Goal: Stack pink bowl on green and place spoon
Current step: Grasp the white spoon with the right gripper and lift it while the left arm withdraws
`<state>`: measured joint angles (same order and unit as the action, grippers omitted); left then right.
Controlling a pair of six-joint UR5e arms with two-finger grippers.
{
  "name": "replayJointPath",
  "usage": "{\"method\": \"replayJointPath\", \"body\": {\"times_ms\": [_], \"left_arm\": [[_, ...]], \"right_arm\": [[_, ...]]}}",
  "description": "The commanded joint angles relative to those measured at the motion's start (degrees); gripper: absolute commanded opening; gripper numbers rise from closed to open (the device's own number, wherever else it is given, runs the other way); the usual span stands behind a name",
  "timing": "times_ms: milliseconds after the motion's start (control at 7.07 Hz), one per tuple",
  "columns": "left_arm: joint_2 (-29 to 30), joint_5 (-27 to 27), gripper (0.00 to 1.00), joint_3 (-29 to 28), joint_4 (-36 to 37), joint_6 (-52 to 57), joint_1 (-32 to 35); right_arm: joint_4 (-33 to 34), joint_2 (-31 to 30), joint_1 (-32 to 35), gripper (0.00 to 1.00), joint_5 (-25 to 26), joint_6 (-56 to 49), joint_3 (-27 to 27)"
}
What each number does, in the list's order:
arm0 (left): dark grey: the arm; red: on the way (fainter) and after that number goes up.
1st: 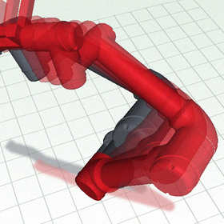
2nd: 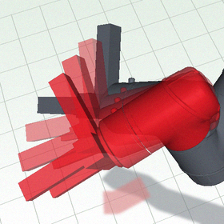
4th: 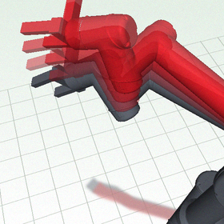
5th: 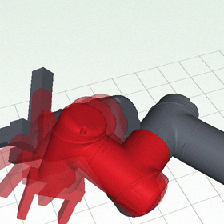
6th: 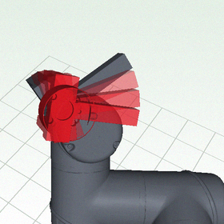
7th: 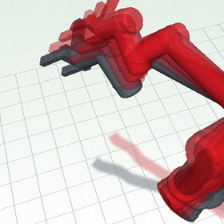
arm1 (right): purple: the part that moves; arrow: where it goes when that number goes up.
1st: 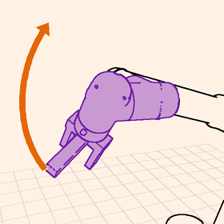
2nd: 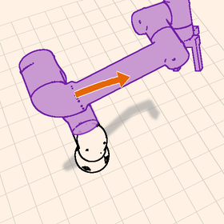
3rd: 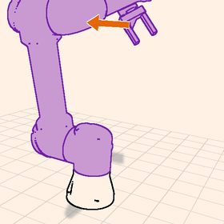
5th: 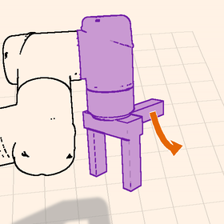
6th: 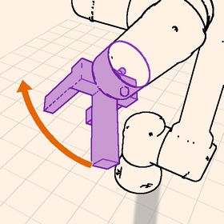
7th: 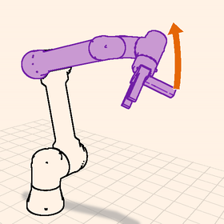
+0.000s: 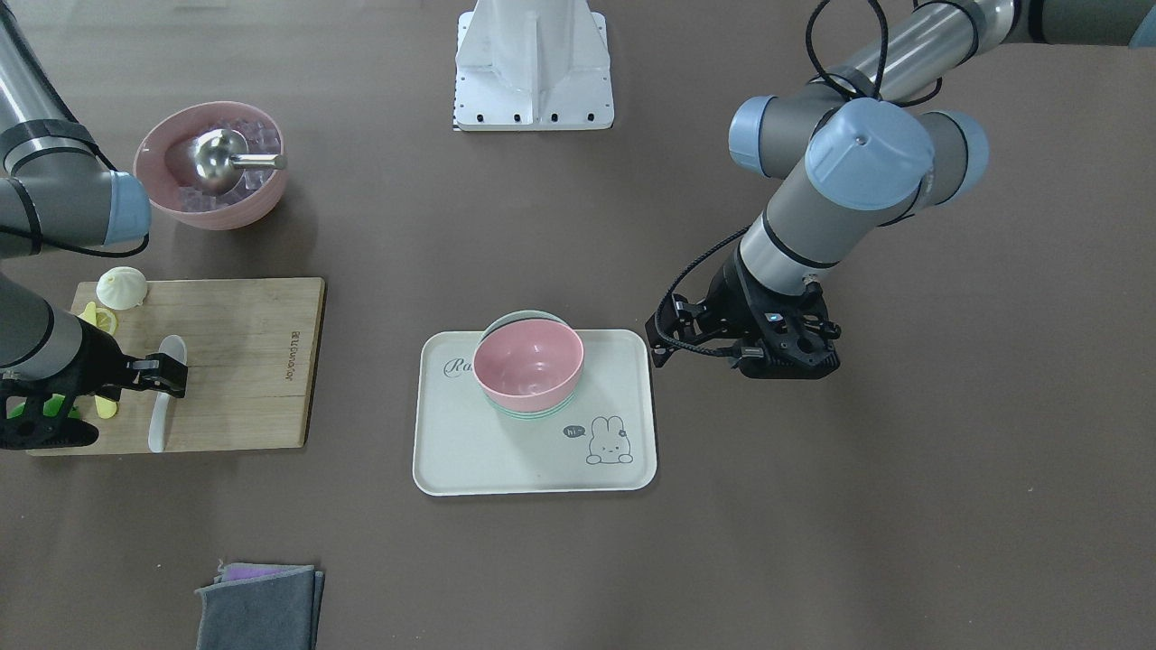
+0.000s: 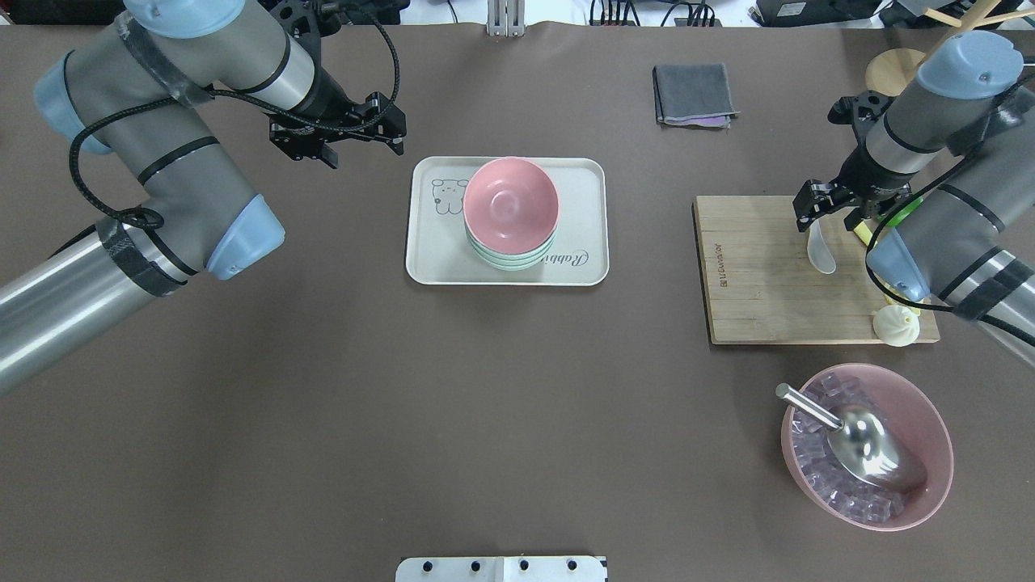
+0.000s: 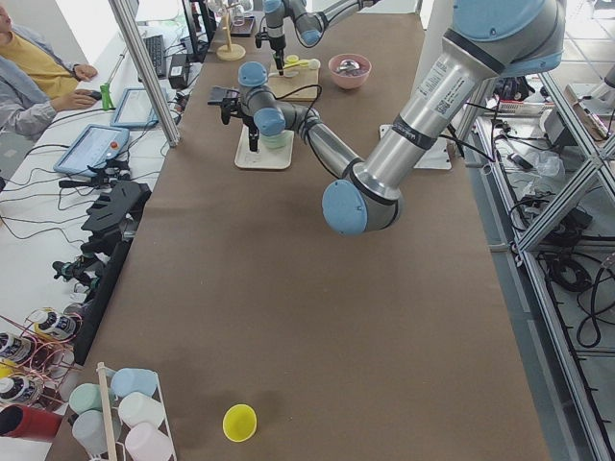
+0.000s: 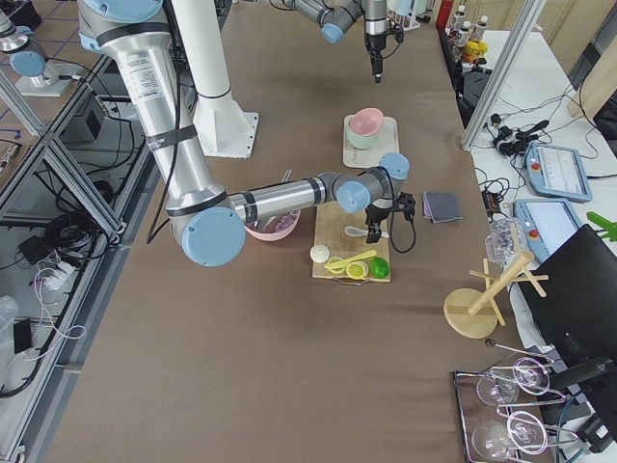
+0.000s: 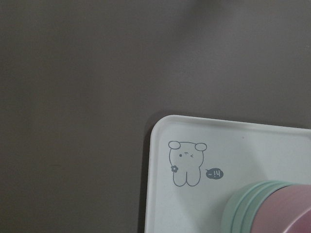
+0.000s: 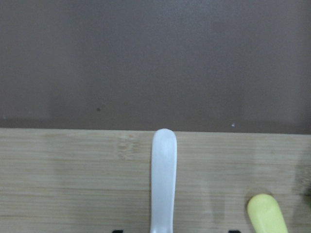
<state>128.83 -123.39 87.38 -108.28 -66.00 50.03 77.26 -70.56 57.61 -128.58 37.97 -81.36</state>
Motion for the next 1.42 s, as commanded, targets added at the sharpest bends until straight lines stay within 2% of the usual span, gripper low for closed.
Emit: {"method": "replayJointPath", "body": {"times_ms": [0,142,283,425,708,849,991,1132,1274], "left_arm": [[-0.1,-0.1,0.98,0.2,0.0,0.1,0.6],[-0.2,-0.1,0.98,0.2,0.0,0.1,0.8],[-0.2,-0.1,0.98,0.2,0.0,0.2,1.1],[-0.3,-0.1,0.98,0.2,0.0,0.3,1.1],[-1.4,-0.2,0.98,1.6,-0.1,0.3,1.6],[-4.3,-0.3,0.98,5.3,-0.3,0.3,2.0],[-9.0,-0.4,0.98,10.0,-0.3,3.6,3.5],[-14.9,-2.9,0.98,13.6,-0.3,9.9,6.0],[-19.5,-6.4,0.98,14.5,-0.4,15.2,9.7]], "right_arm": [[0.0,0.5,-0.4,0.60,0.0,0.0,1.1],[0.0,0.5,-0.4,0.41,0.0,0.0,1.2],[0.0,0.6,-0.4,0.05,-0.2,0.0,1.3],[0.0,0.9,-0.4,0.00,-0.2,0.0,1.3],[0.0,1.0,-0.4,0.00,-0.4,0.3,1.2],[0.1,2.9,-0.2,0.00,-0.4,0.7,0.9],[0.0,6.2,-0.2,0.00,-0.6,5.5,0.8],[-0.1,9.2,-0.6,0.00,-0.6,10.4,0.7],[-0.1,12.5,-1.6,0.00,-0.6,16.6,0.6]]}}
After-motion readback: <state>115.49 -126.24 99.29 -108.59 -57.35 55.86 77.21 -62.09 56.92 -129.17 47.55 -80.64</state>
